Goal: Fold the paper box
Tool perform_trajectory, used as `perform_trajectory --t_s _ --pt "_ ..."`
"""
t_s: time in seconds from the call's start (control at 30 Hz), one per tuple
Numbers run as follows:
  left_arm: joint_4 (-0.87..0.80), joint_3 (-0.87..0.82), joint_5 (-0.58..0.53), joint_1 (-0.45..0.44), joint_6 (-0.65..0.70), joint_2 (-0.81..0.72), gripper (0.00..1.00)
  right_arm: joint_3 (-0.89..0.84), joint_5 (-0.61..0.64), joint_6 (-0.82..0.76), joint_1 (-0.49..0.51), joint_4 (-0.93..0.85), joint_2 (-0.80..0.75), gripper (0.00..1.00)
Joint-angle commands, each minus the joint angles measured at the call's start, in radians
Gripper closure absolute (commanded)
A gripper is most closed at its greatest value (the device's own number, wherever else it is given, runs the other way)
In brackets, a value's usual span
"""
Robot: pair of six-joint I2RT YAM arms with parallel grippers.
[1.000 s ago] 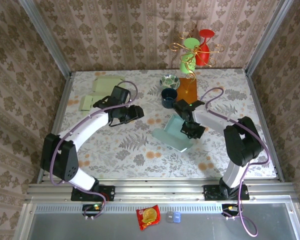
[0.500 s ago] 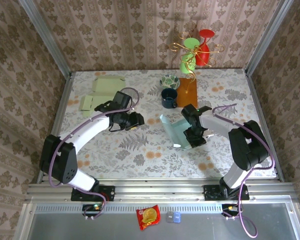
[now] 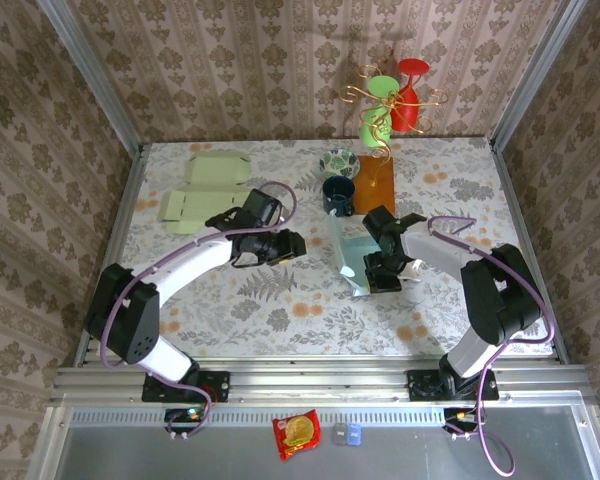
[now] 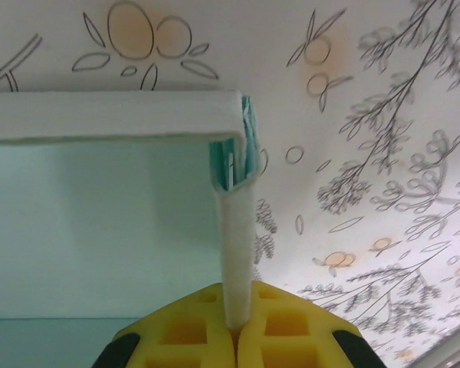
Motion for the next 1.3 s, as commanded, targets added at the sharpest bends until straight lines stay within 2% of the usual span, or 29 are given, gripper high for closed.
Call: perform_trajectory --t_s 0.0,0.23,0.5,0.8,0.9,1.0,1.1,1.2,1.27 --pt "0.034 0.009 0.026 -0.018 -0.026 0.024 0.6 -0.022 -0.051 0.092 0.011 0.029 -0.008 1.0" --pt "0.058 0.02 0.037 -0.039 -0.037 0.059 0.61 -0.022 -0.052 0.106 0.024 0.049 -0.017 0.82" --pt "0.063 0.033 0.046 -0.047 -0.039 0.074 0.61 -0.019 -0.033 0.084 0.025 0.067 -0.041 0.7" --pt "0.065 0.032 0.046 -0.048 -0.042 0.072 0.61 0.072 0.146 -0.06 0.015 -0.017 -0.178 0.57" --pt "0.067 0.038 0.046 -0.049 -0.045 0.071 0.61 0.13 0.238 -0.253 -0.01 -0.032 -0.235 0.55" --pt "0.072 0.043 0.045 -0.051 -0.047 0.067 0.61 0.217 0.275 -0.599 -0.031 0.018 -0.291 0.54" --pt "0.089 0.039 0.048 -0.052 -0.054 0.062 0.62 0.3 0.107 -0.991 -0.032 0.059 -0.301 0.48" --pt "0.125 0.021 0.054 -0.056 -0.07 0.055 0.62 0.364 -0.035 -1.187 -0.02 -0.051 -0.281 0.46" --pt "0.143 0.017 0.055 -0.058 -0.078 0.053 0.62 0.383 -0.104 -1.235 -0.01 -0.093 -0.266 0.45"
